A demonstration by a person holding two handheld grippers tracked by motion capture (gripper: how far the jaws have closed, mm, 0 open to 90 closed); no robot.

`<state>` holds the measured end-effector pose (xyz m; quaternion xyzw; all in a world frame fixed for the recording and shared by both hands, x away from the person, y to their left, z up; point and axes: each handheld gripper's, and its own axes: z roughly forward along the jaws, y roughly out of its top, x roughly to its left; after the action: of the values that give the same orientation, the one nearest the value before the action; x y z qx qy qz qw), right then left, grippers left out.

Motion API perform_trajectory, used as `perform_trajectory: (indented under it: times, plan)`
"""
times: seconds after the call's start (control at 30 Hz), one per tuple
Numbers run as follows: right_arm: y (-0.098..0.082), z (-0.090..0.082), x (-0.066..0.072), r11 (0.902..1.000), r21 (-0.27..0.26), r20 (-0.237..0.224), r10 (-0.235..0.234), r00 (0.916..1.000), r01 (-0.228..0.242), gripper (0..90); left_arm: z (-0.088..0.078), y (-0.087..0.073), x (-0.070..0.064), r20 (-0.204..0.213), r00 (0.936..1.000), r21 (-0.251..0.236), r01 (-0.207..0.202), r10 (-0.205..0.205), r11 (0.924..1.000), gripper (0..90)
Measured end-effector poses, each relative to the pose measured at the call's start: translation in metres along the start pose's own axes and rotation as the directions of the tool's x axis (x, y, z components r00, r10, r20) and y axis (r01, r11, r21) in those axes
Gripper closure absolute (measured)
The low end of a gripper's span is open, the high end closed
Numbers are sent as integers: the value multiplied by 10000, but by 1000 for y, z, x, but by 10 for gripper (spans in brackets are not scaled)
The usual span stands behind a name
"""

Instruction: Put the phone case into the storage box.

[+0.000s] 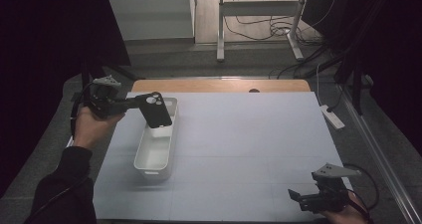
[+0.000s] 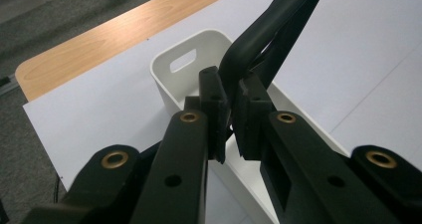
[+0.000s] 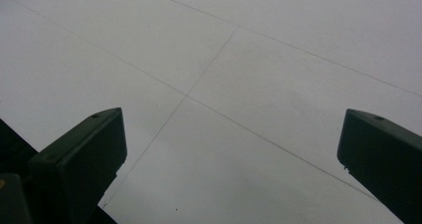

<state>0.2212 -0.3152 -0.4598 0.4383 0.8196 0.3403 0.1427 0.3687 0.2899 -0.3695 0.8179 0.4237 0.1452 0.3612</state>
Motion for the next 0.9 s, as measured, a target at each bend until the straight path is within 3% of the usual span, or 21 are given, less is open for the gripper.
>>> perform_trajectory:
  times: [0.9]
  plan:
    - [0, 0, 0, 10000, 10, -60, -25, 10000, 25, 0, 31, 11, 19, -185, 9998, 53, 63, -63, 10000, 835]
